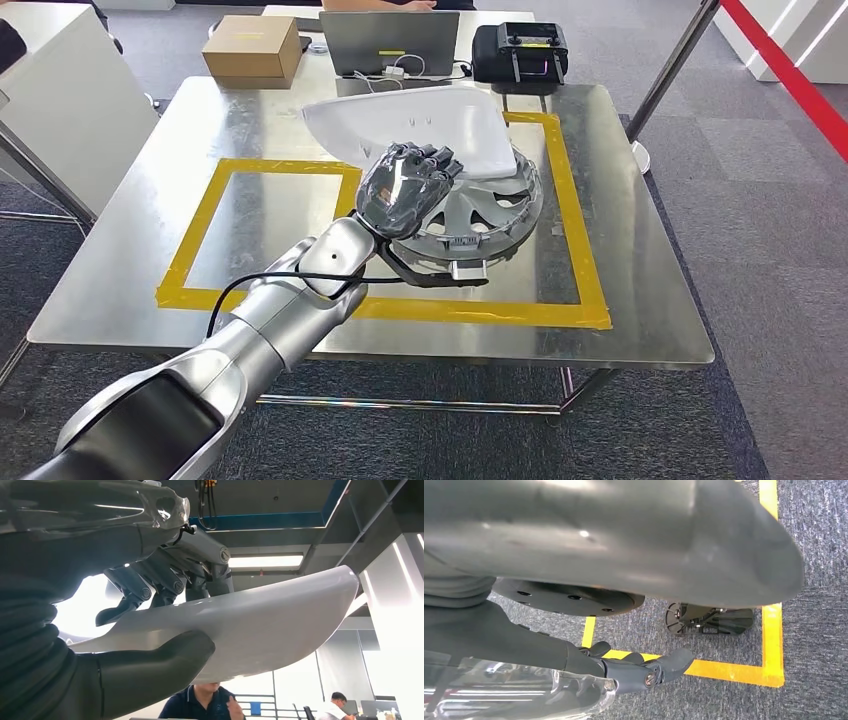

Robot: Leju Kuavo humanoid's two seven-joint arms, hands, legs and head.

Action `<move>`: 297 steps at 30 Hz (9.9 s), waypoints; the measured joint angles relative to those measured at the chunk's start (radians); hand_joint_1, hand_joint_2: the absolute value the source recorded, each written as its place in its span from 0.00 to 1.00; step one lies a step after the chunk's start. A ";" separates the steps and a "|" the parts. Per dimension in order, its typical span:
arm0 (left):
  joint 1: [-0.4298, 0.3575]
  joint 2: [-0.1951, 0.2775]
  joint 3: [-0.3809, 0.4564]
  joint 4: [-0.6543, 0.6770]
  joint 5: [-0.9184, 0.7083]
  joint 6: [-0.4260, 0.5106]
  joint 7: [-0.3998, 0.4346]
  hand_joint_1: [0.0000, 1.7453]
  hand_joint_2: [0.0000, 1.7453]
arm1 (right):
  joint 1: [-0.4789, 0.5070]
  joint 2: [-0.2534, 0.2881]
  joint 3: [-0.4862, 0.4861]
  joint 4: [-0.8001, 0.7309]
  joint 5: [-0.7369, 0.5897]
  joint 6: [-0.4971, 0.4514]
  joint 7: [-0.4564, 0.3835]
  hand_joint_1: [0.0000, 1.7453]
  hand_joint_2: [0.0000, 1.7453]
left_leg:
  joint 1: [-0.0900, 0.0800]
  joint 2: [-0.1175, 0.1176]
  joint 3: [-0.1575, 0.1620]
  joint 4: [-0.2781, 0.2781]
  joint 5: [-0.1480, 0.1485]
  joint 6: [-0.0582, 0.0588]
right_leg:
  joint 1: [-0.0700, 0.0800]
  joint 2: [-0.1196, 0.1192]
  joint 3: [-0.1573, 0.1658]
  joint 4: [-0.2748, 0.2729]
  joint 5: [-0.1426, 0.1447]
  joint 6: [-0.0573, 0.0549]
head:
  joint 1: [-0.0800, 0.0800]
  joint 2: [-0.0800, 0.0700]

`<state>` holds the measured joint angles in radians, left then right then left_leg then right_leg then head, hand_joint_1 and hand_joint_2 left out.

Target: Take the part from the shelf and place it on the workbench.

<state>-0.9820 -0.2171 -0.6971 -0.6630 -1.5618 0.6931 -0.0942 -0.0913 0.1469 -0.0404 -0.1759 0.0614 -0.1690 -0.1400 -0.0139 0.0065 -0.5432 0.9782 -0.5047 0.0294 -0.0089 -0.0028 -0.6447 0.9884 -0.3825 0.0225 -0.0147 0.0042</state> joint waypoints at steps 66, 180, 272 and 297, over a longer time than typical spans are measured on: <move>0.000 0.000 0.000 0.000 0.000 0.000 0.000 1.00 1.00 | 0.000 0.000 0.000 0.000 0.000 0.000 0.000 0.00 0.00 | 0.000 0.000 0.000 0.000 0.001 -0.001 | 0.000 0.000 -0.001 0.001 0.000 -0.001 | 0.000 0.000; -0.005 0.002 -0.001 0.005 0.000 0.000 0.000 1.00 1.00 | 0.000 0.000 0.000 0.000 0.000 0.000 0.000 0.00 0.00 | 0.000 0.000 0.000 0.000 0.002 -0.003 | 0.000 0.000 -0.002 0.003 0.001 -0.002 | 0.000 0.000; 0.099 0.173 0.057 0.279 0.039 -0.217 -0.052 1.00 1.00 | 0.020 0.006 0.000 0.000 0.001 0.090 0.279 0.00 0.00 | 0.003 0.001 -0.012 0.000 0.014 -0.017 | 0.004 0.002 -0.023 0.008 0.011 -0.019 | -0.008 0.000; 0.072 0.193 0.091 0.314 0.041 -0.181 -0.031 1.00 1.00 | 0.020 0.005 -0.002 0.000 0.013 0.110 0.290 0.00 0.00 | 0.005 0.001 -0.011 0.000 0.017 -0.021 | 0.006 0.002 -0.023 0.008 0.014 -0.023 | -0.008 0.000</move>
<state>-0.9102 -0.0238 -0.6060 -0.3486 -1.5209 0.5125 -0.1254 -0.0712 0.1518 -0.0428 -0.1759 0.0740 -0.0592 0.1503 -0.0086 0.0075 -0.5547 0.9779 -0.4877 0.0086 -0.0025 -0.0004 -0.6679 0.9964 -0.3686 -0.0001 -0.0230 0.0042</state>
